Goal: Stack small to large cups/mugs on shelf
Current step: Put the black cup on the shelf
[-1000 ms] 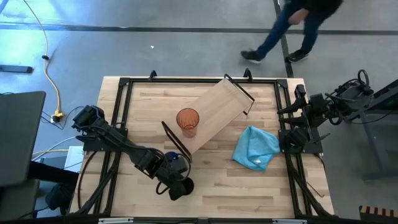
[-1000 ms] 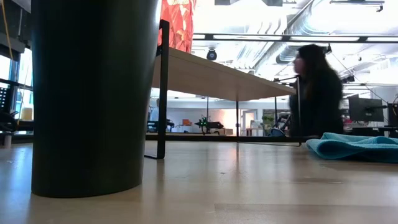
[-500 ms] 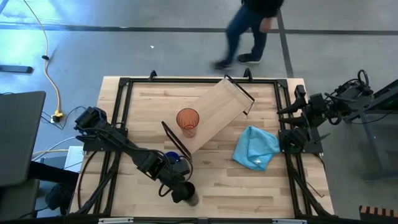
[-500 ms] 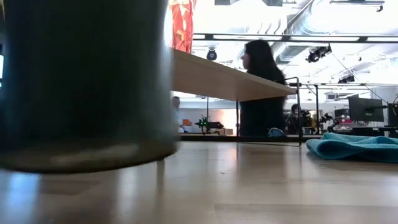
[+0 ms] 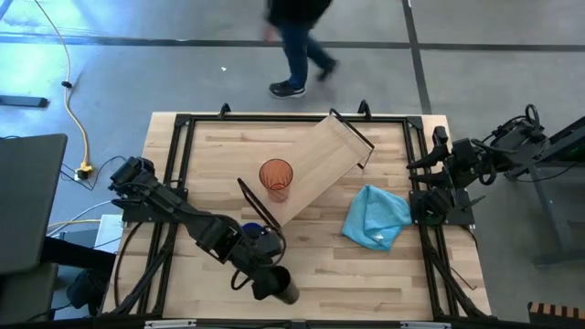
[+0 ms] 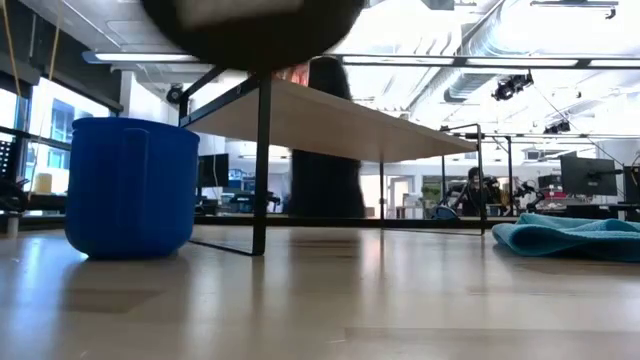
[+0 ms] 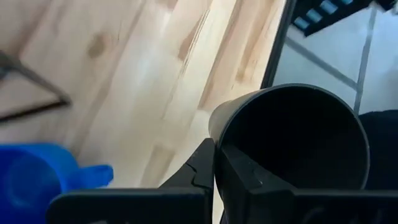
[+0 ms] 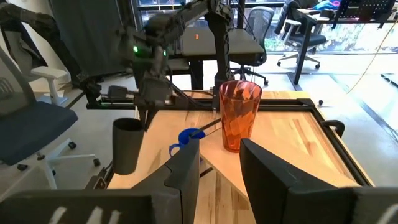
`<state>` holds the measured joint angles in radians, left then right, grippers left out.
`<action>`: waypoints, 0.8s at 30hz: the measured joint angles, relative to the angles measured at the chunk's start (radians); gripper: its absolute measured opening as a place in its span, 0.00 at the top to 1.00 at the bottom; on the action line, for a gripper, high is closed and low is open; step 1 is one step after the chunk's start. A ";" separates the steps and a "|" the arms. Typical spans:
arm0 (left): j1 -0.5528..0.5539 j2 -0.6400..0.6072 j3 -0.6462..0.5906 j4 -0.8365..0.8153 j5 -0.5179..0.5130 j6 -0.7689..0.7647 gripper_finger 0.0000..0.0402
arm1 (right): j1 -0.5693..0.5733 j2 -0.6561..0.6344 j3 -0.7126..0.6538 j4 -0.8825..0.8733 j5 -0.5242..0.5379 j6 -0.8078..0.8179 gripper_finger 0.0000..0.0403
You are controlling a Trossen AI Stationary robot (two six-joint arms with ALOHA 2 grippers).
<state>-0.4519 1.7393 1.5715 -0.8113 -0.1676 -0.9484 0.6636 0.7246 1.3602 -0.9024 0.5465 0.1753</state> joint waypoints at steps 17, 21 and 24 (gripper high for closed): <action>0.082 -0.001 0.410 -0.137 -0.325 0.259 1.00 | 0.000 0.000 0.000 0.000 0.000 0.007 0.74; 0.137 -0.002 0.471 -0.135 -0.349 0.343 1.00 | 0.000 0.001 0.000 0.000 0.000 0.008 0.74; 0.187 -0.002 0.505 -0.135 -0.352 0.412 1.00 | 0.000 0.001 0.000 0.000 0.000 0.013 0.74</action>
<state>-0.2652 1.7378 2.0769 -0.9459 -0.5193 -0.5366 0.6636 0.7251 1.3602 -0.9024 0.5465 0.1885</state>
